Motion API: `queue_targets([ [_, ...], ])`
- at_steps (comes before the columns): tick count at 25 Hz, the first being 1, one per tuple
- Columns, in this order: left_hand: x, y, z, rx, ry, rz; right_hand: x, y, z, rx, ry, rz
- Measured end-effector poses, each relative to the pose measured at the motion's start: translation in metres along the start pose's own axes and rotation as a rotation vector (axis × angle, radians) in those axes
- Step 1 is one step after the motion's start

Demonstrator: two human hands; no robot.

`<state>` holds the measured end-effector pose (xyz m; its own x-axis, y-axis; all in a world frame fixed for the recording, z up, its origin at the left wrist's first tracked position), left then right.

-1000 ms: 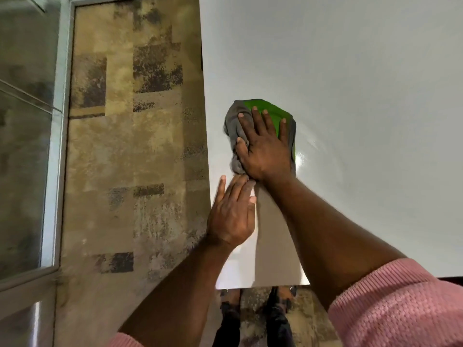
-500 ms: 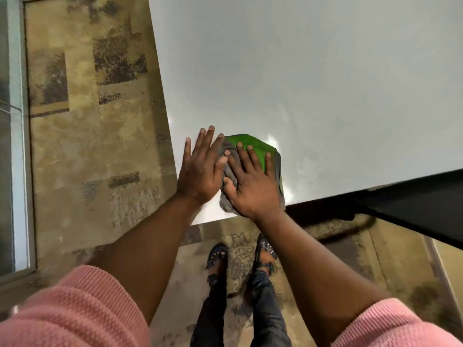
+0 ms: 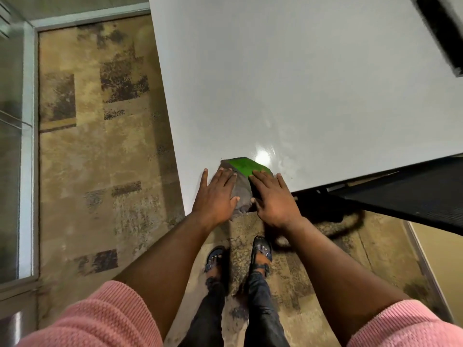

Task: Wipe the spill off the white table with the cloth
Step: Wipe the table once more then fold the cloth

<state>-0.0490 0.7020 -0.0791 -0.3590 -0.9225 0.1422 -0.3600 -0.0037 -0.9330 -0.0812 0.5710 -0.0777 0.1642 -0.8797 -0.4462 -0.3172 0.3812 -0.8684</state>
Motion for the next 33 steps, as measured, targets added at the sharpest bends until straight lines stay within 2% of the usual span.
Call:
queue_targets([
  [3,0.004,-0.003,0.008,-0.033,-0.010,-0.016,0.007,0.005,-0.007,-0.026,0.033,-0.019],
  [9,0.020,-0.013,0.007,0.040,0.008,-0.057,0.000,-0.010,-0.028,0.129,0.093,-0.123],
  [14,0.044,-0.021,0.007,-0.045,0.064,-0.026,0.008,-0.033,-0.033,0.000,0.184,-0.128],
  [17,0.067,-0.033,0.003,-0.079,0.131,-0.039,0.015,-0.054,-0.048,-0.008,0.272,-0.097],
  [23,0.093,-0.100,-0.002,-0.075,0.125,-0.358,0.028,-0.125,-0.096,0.228,0.404,0.026],
  [31,0.137,-0.219,-0.014,0.051,0.355,-0.293,-0.004,-0.240,-0.134,0.505,0.403,-0.129],
  [33,0.144,-0.239,-0.017,0.101,0.402,-0.257,-0.011,-0.256,-0.140,0.531,0.396,-0.144],
])
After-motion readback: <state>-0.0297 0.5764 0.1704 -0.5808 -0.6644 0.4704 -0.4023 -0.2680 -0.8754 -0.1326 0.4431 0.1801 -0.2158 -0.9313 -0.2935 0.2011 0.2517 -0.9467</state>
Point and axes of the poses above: each hand's wrist, its own z-axis towards the middle knuckle, its own y-axis out of the palm, x = y × z, the point moved 10 cm from there along z, towards the middle knuckle, and after that the axes turned 6 degrees about -y, right-handed, at the moved point
